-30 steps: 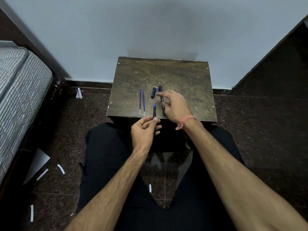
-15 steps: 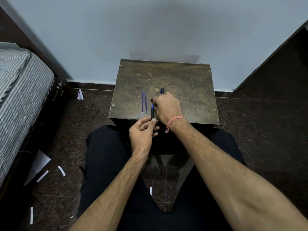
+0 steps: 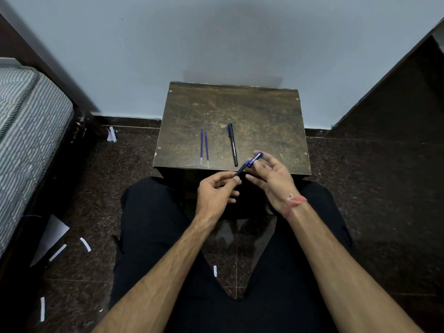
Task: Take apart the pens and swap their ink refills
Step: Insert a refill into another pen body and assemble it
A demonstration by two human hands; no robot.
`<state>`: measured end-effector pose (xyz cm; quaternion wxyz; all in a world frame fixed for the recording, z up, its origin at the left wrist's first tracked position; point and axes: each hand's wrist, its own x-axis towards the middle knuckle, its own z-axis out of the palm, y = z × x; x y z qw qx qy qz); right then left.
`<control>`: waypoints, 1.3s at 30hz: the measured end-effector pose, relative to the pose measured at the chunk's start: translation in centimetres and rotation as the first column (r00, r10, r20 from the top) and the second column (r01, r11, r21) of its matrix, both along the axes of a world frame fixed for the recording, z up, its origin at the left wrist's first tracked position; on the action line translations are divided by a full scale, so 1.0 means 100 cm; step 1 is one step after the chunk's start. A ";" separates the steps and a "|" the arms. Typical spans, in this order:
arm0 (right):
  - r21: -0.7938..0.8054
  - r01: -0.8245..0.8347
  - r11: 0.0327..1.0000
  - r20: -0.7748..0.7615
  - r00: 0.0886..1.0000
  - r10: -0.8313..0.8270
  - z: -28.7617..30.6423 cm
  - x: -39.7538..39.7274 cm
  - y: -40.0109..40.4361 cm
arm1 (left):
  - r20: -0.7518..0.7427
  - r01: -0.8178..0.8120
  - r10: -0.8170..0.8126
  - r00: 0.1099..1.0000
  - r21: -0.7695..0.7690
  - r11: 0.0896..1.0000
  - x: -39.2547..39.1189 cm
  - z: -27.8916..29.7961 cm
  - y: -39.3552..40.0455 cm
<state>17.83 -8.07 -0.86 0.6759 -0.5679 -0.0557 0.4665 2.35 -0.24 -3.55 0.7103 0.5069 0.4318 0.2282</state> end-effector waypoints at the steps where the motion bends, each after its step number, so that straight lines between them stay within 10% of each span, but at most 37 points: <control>1: 0.014 0.000 1.000 -0.039 0.999 0.000 -0.002 0.001 -0.005 | -0.004 0.018 -0.018 1.000 0.010 1.000 0.002 0.000 -0.002; 29: 0.062 -0.017 0.998 -0.106 0.994 0.024 -0.005 0.009 -0.010 | -0.034 0.117 -0.115 0.993 0.075 0.990 0.004 -0.005 -0.004; 39: -0.128 -0.193 0.973 0.187 0.958 0.215 -0.010 -0.005 -0.010 | 0.031 0.096 -0.092 0.995 -0.140 0.985 -0.001 -0.006 -0.012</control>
